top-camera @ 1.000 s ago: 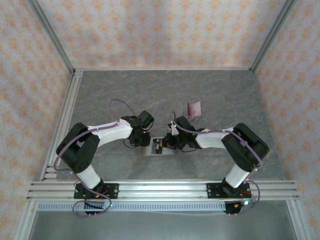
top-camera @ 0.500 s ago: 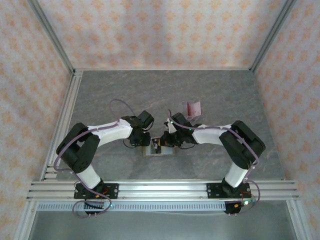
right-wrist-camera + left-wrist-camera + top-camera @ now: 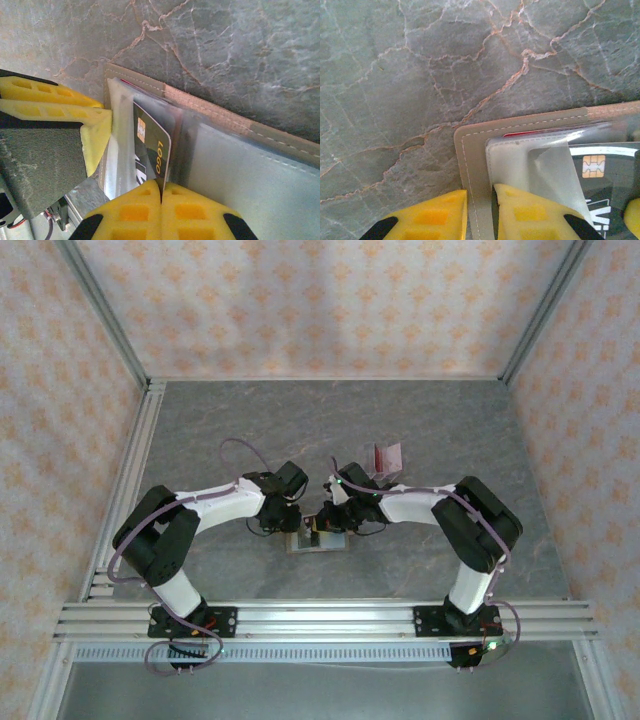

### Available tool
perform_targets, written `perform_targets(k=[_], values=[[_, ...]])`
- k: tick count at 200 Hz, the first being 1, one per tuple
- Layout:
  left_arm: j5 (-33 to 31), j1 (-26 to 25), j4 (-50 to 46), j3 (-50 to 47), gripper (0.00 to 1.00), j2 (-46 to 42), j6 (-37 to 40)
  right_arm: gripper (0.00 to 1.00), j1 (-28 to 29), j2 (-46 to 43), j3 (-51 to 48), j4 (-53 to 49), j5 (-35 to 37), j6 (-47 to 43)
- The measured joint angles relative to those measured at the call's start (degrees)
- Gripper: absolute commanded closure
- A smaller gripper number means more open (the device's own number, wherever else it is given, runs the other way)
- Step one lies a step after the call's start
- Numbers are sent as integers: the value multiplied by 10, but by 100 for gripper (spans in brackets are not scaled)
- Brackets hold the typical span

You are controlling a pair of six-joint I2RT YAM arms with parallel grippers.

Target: Put the credit cards into the card holder

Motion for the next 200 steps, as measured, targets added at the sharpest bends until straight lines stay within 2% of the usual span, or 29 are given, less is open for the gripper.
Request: perform_targets(k=[130, 160, 200], values=[[0, 0, 2, -1, 79, 0, 0, 100, 19, 16, 9, 25, 14, 46], [0, 0, 4, -3, 79, -1, 0, 76, 27, 3, 9, 9, 50, 38], [-2, -3, 12, -9, 79, -5, -1, 66, 32, -63, 24, -87, 139, -2]])
